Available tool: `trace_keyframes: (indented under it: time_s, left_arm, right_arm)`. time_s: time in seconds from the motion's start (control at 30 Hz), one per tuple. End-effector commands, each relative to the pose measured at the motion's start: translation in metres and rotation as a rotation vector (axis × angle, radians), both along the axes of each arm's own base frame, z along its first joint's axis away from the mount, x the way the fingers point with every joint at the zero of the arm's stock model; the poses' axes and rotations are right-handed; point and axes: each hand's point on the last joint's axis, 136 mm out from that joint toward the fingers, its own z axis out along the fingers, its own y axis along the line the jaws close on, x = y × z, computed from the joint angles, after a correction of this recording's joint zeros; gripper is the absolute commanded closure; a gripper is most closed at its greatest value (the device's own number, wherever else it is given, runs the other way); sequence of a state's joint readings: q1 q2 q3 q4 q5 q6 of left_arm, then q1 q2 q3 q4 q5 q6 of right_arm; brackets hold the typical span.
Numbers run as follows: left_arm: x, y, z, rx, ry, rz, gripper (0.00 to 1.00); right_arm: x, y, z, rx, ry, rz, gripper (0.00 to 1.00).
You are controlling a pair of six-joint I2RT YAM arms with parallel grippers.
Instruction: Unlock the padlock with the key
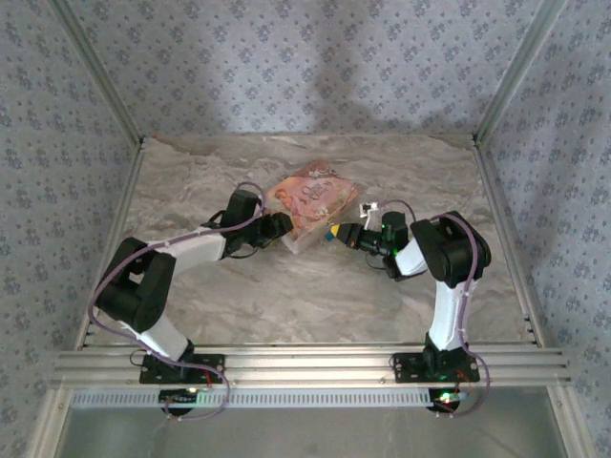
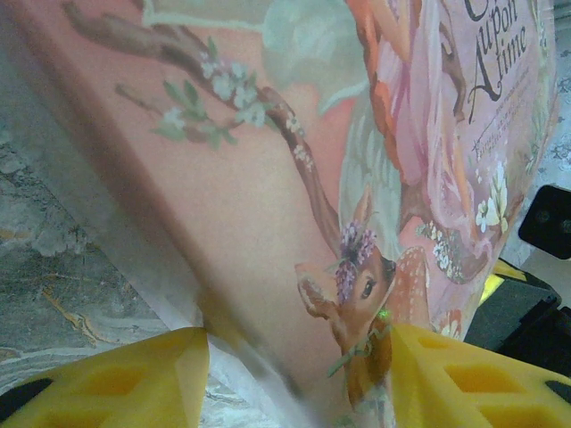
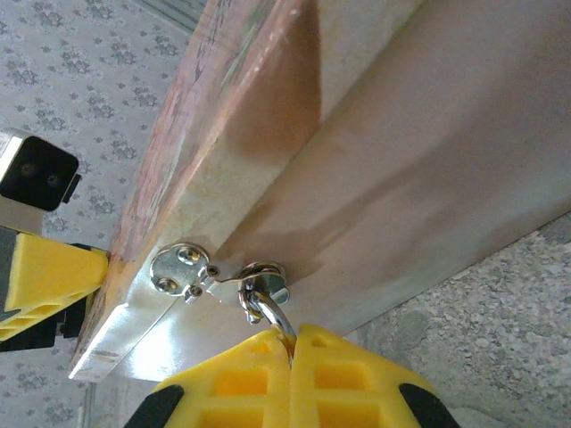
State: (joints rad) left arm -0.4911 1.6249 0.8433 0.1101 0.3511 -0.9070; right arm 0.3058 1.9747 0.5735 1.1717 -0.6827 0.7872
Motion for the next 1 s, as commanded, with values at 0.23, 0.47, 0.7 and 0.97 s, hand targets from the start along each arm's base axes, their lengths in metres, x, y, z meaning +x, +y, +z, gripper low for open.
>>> trace_keyframes:
  time_s: [0.23, 0.47, 0.7, 0.97]
  left_arm:
    - [-0.03, 0.021, -0.042, 0.104, 0.148, 0.003, 0.46]
    - [-0.031, 0.021, -0.042, 0.104, 0.146, 0.004, 0.46]
    - [-0.031, 0.023, -0.042, 0.106, 0.145, 0.008, 0.46]
    - [-0.027, 0.023, -0.032, 0.102, 0.11, 0.006, 0.43]
  right_arm:
    - [0.019, -0.006, 0.023, 0.094, 0.085, -0.038, 1.0]
    - [0.021, -0.005, 0.022, 0.121, 0.144, -0.039, 1.0]
    - [0.024, -0.009, 0.022, 0.109, 0.151, -0.055, 1.0]
    - [0.018, -0.041, 0.019, 0.009, 0.139, -0.125, 1.0]
